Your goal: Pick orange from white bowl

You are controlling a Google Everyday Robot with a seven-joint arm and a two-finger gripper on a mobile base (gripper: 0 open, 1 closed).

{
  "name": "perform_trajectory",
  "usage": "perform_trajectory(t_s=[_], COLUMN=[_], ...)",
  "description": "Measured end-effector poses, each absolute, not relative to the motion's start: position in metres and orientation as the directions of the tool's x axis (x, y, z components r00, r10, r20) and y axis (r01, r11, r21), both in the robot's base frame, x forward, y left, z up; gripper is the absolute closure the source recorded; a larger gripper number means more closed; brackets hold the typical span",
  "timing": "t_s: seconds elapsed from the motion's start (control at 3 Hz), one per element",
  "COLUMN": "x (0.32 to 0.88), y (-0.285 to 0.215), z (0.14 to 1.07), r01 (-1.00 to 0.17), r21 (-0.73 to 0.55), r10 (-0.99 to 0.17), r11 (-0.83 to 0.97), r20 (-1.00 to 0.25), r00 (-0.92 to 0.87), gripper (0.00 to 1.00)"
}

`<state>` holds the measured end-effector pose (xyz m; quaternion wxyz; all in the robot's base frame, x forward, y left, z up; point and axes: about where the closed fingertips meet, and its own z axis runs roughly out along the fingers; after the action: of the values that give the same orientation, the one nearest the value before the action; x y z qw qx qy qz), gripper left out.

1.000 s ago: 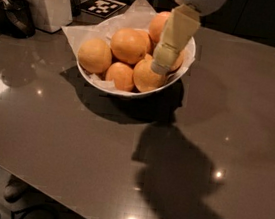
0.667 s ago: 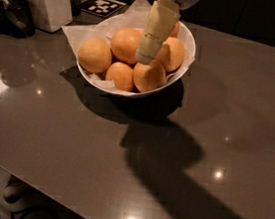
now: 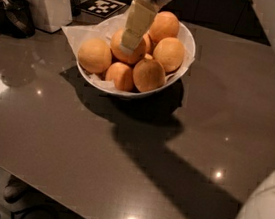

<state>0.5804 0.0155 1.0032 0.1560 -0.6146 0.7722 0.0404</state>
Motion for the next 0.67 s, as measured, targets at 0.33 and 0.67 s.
perform_trajectory(t_s=[0.33, 0.67], x=[0.593, 0.604], y=[0.025, 0.029], z=[0.999, 0.994], r01=[-0.962, -0.959], r21=[-0.118, -0.109], r10=[-0.933, -0.930], r11=[0.248, 0.261], r20=[-0.296, -0.296], r00=[-0.204, -0.219], gripper=[0.24, 0.23])
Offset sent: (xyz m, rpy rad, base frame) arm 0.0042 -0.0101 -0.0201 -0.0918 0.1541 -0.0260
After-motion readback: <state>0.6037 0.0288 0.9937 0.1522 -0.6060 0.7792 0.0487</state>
